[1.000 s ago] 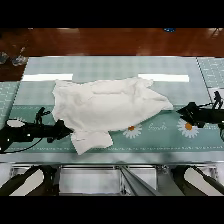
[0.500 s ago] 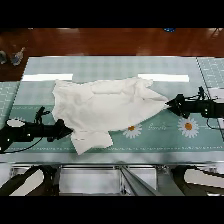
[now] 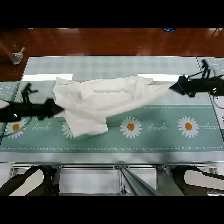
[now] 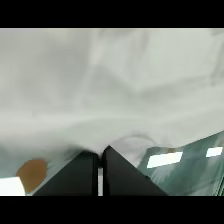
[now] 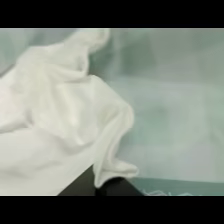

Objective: Fold the shirts.

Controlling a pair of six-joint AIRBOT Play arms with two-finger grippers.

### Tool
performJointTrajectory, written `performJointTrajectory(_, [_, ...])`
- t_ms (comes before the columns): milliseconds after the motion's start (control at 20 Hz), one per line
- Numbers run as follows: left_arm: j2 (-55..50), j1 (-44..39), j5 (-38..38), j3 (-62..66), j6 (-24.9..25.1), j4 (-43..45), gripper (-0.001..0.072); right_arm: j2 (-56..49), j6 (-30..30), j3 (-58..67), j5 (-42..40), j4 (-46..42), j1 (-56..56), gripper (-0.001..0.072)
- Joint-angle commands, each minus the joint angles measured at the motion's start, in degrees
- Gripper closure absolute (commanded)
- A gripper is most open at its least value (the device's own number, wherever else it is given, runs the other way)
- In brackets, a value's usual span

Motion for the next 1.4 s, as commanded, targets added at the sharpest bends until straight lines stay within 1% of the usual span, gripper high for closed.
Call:
performJointTrajectory(0, [0.85, 0.02, -5.2, 19.37, -0.02, -7.54, 0.0671, 6.84, 1.46, 13.73, 4.87, -2.67, 0.2, 0.0691])
performJointTrajectory(150, [1.64, 0.02, -7.54, 39.58, -1.36, -8.11, 0.0671, 13.94, 1.44, 26.51, 5.66, -2.67, 0.2, 0.0691])
performJointTrajectory(250, [2.03, 0.09, -8.26, 51.84, -1.79, -8.04, 0.0671, 18.51, 1.53, 33.66, 5.6, -4.59, 0.2, 0.0691])
performJointTrajectory(300, [2.32, 0.09, -8.46, 57.09, -2.67, -7.58, 0.0671, 21.05, 2.16, 36.85, 5.6, -6.88, 0.2, 0.0691])
performJointTrajectory(400, [3.28, 0.09, -9.25, 66.66, -4.28, -3.69, 0.0671, 26.45, 4.28, 40.92, 5.46, -13.94, 0.2, 0.0691])
performJointTrajectory(550, [7.63, 0.09, -11.08, 75.76, -6.6, 7.21, 0.0671, 35.45, 7.72, 42.01, 5.6, -25.11, 0.2, 0.0691])
performJointTrajectory(650, [12.96, 0.07, -11.08, 76.46, -6.78, 13.97, 0.0671, 40.59, 9.11, 42.01, 8.15, -30.32, 0.2, 0.0691])
performJointTrajectory(700, [15.72, 0.04, -11.52, 76.46, -7.91, 17.53, 0.0671, 42.84, 10.05, 42.01, 9.94, -33.05, 0.2, 0.0691])
performJointTrajectory(800, [20.55, -1.16, -12.66, 76.43, -8.76, 24.48, 0.0671, 46.38, 12.02, 42.01, 15.3, -36.92, 0.2, 0.0691])
performJointTrajectory(850, [22.77, -3.04, -12.83, 76.11, -10.71, 28.81, 0.0671, 47.43, 12.33, 41.99, 18.56, -37.57, 0.22, 0.0691])
performJointTrajectory(900, [24.61, -5.49, -13.42, 75.49, -11.28, 32.33, 0.0671, 47.98, 12.87, 41.99, 21.05, -37.83, 0.26, 0.0691])
performJointTrajectory(1000, [26.64, -10.27, -18.08, 74.1, -14.03, 40.48, 0.0671, 48.24, 13.53, 41.48, 22.88, -37.53, 0.24, 0.0691])
performJointTrajectory(1100, [26.97, -12.44, -24.09, 71.28, -16.94, 47.87, 0.0671, 48.24, 13.51, 38.71, 23.41, -35.74, 0.24, 0.0691])
performJointTrajectory(1150, [26.84, -12.52, -25.07, 68.67, -17.29, 48.61, 0.0671, 48.22, 13.31, 36.35, 23.87, -33.83, 0.24, 0.0691])
performJointTrajectory(1200, [26.71, -12.52, -24.63, 65.42, -17.64, 48.37, 0.0671, 48.22, 12.92, 33.16, 23.89, -30.97, 0.24, 0.0691])
performJointTrajectory(1250, [26.47, -12.52, -23.61, 61.18, -18.97, 48.11, 0.0671, 48.22, 11.43, 28.81, 23.02, -26.27, 0.26, 0.0691])
performJointTrajectory(1350, [25.66, -12.52, -19.34, 51.23, -19.87, 45.66, 0.0671, 47.65, 8.59, 18.88, 19.02, -19.08, 0.24, 0.0691])
